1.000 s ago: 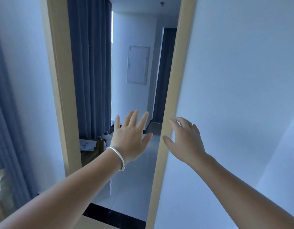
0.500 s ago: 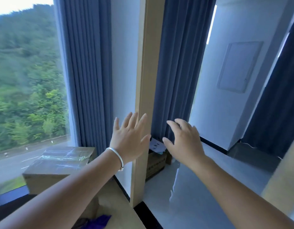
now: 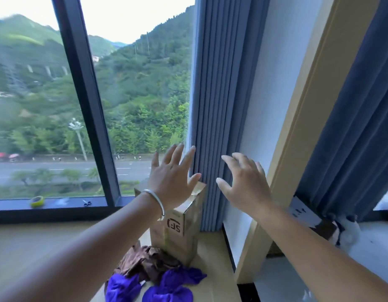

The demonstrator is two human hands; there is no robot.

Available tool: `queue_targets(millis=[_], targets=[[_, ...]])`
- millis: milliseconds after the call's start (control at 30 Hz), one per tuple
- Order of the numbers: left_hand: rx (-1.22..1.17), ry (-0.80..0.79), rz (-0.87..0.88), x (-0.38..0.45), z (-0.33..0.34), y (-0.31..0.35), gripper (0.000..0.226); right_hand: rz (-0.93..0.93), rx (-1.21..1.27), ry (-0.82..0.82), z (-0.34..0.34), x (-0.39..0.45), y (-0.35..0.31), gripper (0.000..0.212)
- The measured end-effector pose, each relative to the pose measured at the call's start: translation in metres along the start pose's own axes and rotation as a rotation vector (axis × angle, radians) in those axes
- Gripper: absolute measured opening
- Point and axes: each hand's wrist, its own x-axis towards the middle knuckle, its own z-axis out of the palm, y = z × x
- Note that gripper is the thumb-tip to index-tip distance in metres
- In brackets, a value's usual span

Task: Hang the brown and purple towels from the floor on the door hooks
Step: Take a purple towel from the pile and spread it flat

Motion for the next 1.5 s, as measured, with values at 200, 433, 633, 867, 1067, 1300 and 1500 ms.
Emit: queue_targets(millis=[200,433,633,867,1067,1300,1500], targets=[[0.062,-0.039,-0.113,0.022,0.036,-0.068,0.070,-0.093,0.087,-0.054,0.069,0.066,-0.034,0.059],[0.061,-0.100,-0.232,0.051,0.087,-0.157,0.070,-0.191,0.144,-0.153,0.154,0.144,-0.082,0.058],[0.051,-0.192,-0.325,0.046,0.150,-0.221,0.070,-0.249,0.167,-0.303,0.242,0.161,-0.119,0.059],[-0.091,-0.348,-0.547,-0.030,0.268,-0.267,0.067,-0.322,0.165,-0.576,0.372,0.119,-0.138,0.060],[-0.200,-0.608,-0.813,-0.137,0.402,-0.279,0.065,-0.381,0.126,-0.833,0.514,0.054,-0.126,0.063],[-0.343,-0.746,-1.070,-0.257,0.564,-0.286,0.061,-0.378,0.074,-1.057,0.693,-0.027,-0.101,0.064],[-0.428,-0.753,-1.229,-0.358,0.700,-0.296,0.051,-0.496,0.046,-1.163,0.842,-0.101,-0.100,0.063]])
